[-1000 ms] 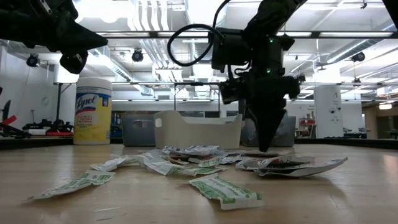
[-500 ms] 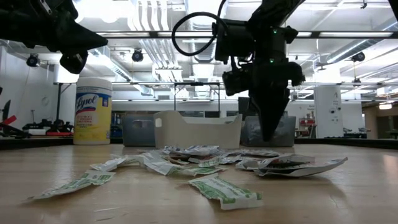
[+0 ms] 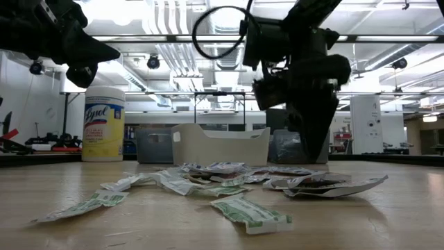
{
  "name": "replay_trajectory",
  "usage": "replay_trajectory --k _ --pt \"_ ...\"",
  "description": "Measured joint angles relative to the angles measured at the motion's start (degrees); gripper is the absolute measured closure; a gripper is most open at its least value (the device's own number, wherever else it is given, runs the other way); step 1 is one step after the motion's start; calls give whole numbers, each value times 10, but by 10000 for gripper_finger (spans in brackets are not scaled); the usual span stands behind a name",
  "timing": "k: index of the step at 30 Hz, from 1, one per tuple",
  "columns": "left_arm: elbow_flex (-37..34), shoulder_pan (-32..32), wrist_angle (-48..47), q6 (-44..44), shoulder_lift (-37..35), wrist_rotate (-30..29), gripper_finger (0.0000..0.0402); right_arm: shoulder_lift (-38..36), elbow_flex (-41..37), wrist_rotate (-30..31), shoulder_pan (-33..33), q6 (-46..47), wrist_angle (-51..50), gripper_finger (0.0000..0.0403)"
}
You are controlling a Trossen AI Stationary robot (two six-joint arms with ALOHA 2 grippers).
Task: Pick & Place First Aid Supplies
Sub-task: Put the blue bandage pack into the middle black bin
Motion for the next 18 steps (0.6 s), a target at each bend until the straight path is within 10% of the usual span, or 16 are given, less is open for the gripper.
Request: replay_trajectory --k 18 --pt "0 0 1 7 0 -1 402 1 -1 100 37 -8 64 236"
